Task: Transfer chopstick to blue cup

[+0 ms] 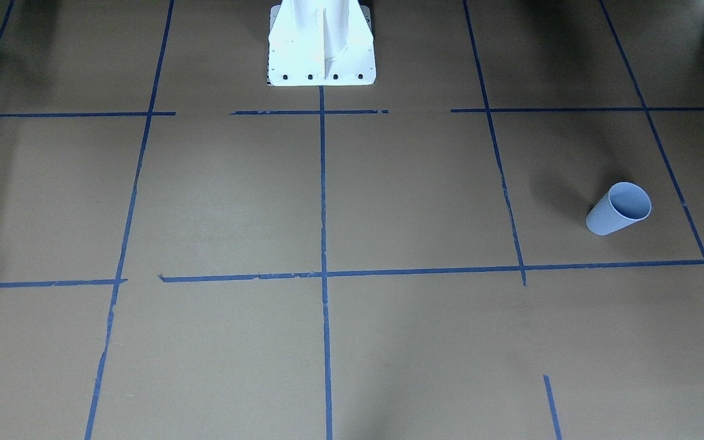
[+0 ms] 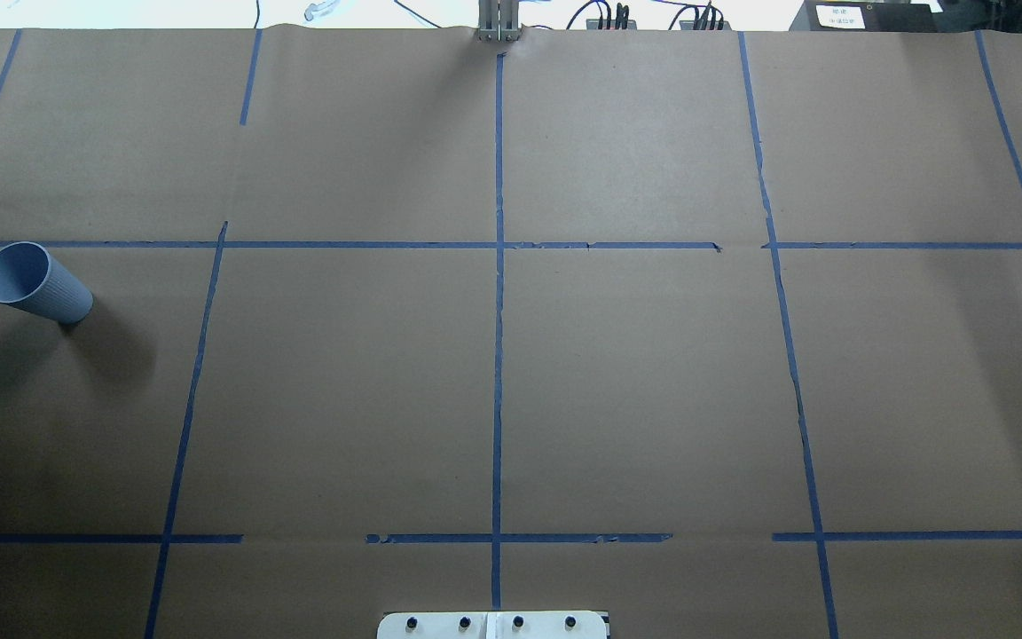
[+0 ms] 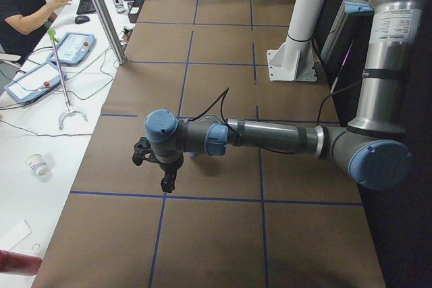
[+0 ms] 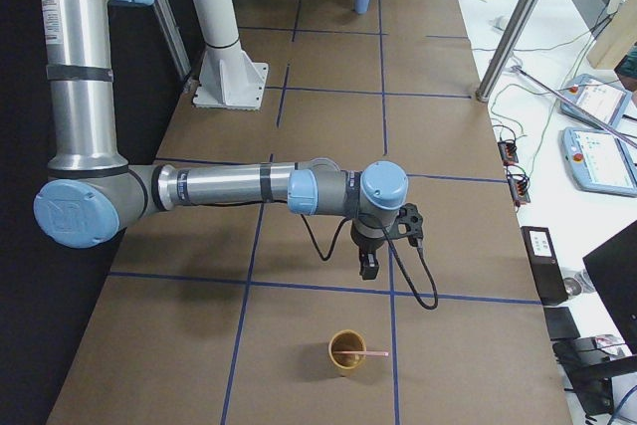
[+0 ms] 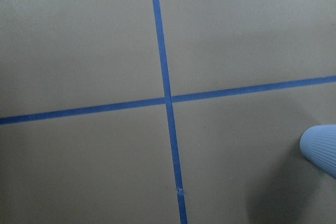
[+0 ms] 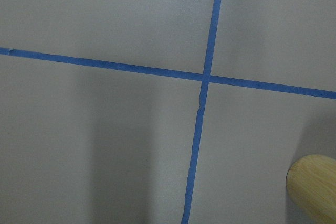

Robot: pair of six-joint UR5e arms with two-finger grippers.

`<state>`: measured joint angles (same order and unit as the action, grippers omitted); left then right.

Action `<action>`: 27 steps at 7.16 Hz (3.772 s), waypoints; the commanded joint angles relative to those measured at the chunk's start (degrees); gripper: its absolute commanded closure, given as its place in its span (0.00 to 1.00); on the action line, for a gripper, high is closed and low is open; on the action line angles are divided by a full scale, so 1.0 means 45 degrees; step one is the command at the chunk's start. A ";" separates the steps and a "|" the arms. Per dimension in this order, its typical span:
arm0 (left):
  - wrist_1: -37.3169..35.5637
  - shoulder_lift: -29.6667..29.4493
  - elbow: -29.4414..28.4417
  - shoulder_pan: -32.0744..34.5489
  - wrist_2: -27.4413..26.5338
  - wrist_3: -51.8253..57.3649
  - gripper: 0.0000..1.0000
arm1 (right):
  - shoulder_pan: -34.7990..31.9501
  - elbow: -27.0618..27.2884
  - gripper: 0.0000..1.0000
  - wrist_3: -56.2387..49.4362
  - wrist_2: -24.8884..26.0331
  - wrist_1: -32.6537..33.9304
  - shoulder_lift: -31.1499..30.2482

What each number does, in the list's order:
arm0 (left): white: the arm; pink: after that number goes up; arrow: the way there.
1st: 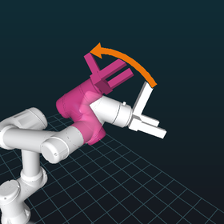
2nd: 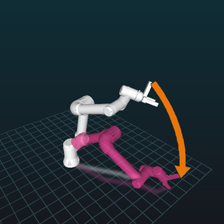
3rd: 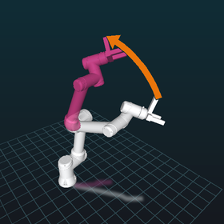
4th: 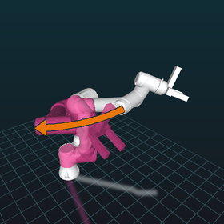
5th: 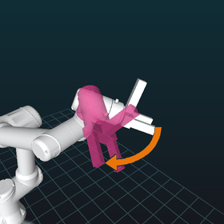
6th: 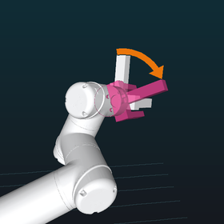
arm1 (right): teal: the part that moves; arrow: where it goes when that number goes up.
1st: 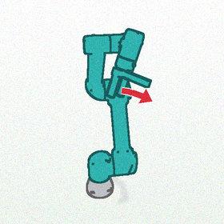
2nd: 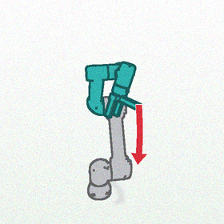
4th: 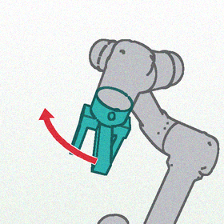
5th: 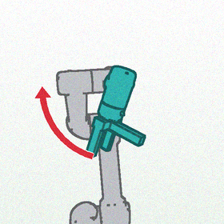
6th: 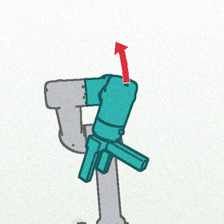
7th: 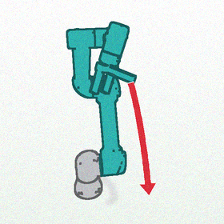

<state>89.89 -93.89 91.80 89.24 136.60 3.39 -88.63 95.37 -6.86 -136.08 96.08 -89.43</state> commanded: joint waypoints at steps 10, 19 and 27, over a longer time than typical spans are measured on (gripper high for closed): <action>0.0922 0.0494 0.0636 -0.2731 -0.0707 -0.4567 0.00 | 0.0320 0.0154 0.00 0.0001 -0.0385 -0.0023 0.0107; 0.3990 -0.0167 0.0031 -0.6335 -0.0708 -0.9230 1.00 | 0.0515 0.0213 0.00 -0.0605 -0.1376 -0.0003 0.0127; 0.2649 -0.8658 -0.0241 -1.2305 -0.3977 -1.9035 1.00 | 0.0535 0.0798 0.00 -0.0546 -0.1869 -0.0023 0.0127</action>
<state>104.90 -127.97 91.61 38.70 124.55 -80.82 -86.22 98.36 -9.48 -144.43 95.98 -88.86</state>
